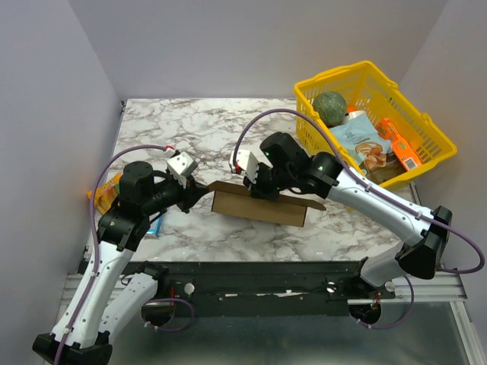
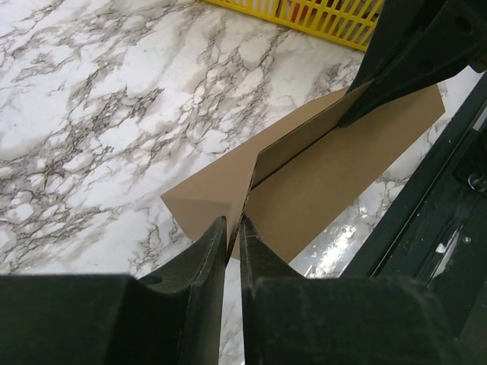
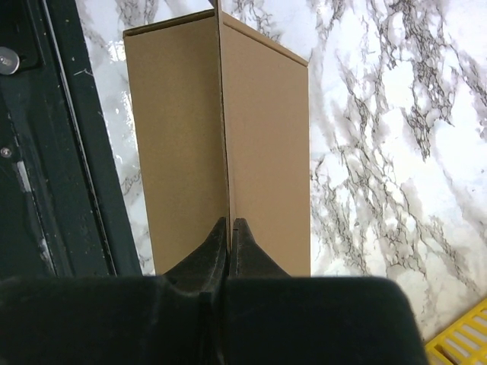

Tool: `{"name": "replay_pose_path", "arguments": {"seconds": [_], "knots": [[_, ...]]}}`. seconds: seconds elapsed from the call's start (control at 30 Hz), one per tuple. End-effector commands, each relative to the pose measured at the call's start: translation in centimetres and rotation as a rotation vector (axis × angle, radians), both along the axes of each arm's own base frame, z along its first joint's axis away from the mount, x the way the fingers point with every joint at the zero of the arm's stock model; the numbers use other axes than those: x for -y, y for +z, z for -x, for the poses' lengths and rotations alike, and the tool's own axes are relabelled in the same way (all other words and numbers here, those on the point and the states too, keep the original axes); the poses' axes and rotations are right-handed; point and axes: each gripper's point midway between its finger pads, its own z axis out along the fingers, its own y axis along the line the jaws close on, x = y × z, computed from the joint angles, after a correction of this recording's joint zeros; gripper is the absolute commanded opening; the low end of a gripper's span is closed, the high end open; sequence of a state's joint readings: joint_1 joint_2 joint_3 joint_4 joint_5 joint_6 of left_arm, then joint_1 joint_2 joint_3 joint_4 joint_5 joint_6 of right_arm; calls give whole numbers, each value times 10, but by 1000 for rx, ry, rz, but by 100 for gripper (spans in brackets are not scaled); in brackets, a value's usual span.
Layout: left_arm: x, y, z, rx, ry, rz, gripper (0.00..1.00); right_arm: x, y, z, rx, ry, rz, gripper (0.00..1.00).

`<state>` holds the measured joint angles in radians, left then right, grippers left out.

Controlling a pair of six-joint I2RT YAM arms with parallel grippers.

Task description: Fold the paper box

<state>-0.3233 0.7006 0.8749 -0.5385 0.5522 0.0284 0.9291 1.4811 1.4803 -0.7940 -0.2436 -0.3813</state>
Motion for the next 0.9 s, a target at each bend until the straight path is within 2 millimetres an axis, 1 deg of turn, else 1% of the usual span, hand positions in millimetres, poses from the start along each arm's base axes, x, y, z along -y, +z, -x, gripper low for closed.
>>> {"name": "replay_pose_path", "arguments": {"seconds": [0.0,0.13,0.2,0.33,0.43,0.53,0.57,0.63,0.67,0.87], "knots": [[1,0,-1,-36,26,18,18,11,-22,-4,-34,-53,79,1],[0,-8,-7,-96,82,23,12,10,-24,-6,-34,-60,85,1],[-5,-10,-12,-116,144,26,6,11,-24,-8,-28,-68,85,1],[-12,-7,-15,-135,240,57,0,11,-24,-13,-12,-87,90,1],[-11,0,-15,-153,274,124,0,12,-26,-18,4,-107,97,1],[-9,1,-15,-168,302,196,0,10,-25,-20,12,-113,88,1],[-10,-4,-15,-180,320,209,0,11,-26,-21,12,-116,90,1],[-8,-6,-17,-196,334,245,0,11,-27,-23,16,-131,92,1],[-9,-13,-18,-209,344,246,0,11,-28,-23,15,-132,96,1],[-8,-19,-23,-223,391,286,0,13,-36,-28,19,-161,119,1]]}}
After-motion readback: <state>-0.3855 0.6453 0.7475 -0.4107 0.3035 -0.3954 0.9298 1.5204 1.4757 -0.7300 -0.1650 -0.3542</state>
